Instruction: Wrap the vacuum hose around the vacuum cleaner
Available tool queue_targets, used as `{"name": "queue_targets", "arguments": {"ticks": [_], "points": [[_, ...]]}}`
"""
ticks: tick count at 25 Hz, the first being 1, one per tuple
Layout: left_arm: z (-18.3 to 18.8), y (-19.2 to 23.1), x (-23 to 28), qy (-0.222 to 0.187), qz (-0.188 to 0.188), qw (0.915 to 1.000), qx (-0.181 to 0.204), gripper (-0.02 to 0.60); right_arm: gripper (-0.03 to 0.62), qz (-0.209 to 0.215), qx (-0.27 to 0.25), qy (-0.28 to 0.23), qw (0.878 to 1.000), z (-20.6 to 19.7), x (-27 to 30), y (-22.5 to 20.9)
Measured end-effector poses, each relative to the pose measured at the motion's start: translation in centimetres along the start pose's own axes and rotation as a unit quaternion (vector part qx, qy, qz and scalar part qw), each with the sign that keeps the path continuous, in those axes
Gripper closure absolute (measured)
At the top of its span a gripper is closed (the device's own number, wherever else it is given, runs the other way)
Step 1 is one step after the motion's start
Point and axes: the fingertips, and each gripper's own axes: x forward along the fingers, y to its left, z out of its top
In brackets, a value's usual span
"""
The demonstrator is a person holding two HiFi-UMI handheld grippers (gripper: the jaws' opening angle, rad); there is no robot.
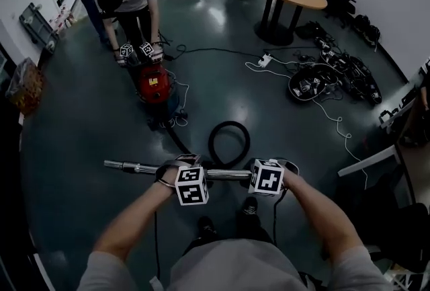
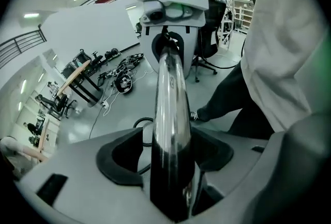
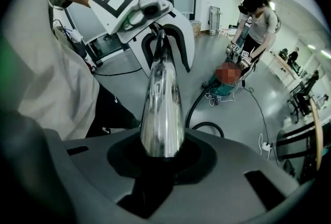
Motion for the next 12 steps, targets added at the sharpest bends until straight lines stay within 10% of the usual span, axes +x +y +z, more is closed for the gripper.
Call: {"name": "queue_targets", "arguments": {"ticks": [12], "points": [[3.9,2.5,4.7,0.068,0.005,0.9958,-0.061,0.467,0.494,0.056,-0.105,-0.003,0.993,-6.0,-2.2,-5.6]]}}
